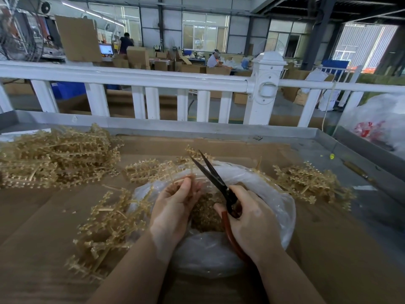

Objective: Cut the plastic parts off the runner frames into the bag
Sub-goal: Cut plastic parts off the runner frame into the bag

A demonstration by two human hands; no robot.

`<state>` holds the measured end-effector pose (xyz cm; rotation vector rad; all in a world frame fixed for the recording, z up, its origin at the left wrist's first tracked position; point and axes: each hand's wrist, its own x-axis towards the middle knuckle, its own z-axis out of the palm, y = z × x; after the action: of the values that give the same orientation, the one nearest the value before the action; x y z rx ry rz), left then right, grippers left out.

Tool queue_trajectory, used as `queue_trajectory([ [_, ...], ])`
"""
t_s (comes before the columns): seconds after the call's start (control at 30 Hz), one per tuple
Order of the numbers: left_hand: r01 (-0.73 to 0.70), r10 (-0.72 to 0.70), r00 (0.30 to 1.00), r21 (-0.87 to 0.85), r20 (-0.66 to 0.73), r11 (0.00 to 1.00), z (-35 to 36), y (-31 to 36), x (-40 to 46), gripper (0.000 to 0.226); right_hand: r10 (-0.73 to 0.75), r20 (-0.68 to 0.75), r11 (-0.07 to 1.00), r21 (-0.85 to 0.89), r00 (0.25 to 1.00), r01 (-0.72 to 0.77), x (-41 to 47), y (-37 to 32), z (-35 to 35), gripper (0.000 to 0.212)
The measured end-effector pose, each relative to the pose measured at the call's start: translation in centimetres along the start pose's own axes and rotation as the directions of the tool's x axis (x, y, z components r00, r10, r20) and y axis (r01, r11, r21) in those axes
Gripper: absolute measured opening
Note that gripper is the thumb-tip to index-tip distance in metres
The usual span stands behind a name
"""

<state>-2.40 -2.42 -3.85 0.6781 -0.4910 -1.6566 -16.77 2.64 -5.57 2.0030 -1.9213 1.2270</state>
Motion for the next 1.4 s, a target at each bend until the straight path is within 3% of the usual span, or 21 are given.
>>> queue_trajectory([
  [0.23, 0.014, -0.023, 0.995, 0.090, 0.100, 0.996, -0.18, 0.06, 0.02, 0.017, 0.009, 0.036, 0.999, -0.042, 0.999, -0.008, -0.05, 0.08, 0.13, 0.030],
  [0.5, -0.045, 0.044, 0.999, 0.004, 0.023, 0.999, -0.29, -0.06, 0.17, 0.018, -0.027, 0.021, 0.999, 0.034, 0.999, 0.027, -0.09, 0.01, -0.30, 0.034],
  [0.9, -0.107, 0.107, 0.994, -0.034, -0.001, 0.994, -0.50, -0.02, 0.51, 0.014, -0.092, 0.090, 0.994, -0.041, 0.992, 0.096, -0.20, -0.37, -0.24, 0.037],
  [1.17, -0.068, 0.068, 0.998, -0.001, 0.006, 0.998, -0.56, 0.09, 0.38, 0.012, -0.097, 0.130, 0.994, -0.029, 0.987, 0.102, -0.05, -0.28, -0.16, 0.038],
  [1.4, -0.031, 0.031, 0.999, 0.006, 0.007, 0.999, -0.71, 0.07, 0.56, 0.026, -0.118, 0.151, 0.992, -0.032, 0.981, 0.124, 0.04, -0.28, -0.29, 0.035],
])
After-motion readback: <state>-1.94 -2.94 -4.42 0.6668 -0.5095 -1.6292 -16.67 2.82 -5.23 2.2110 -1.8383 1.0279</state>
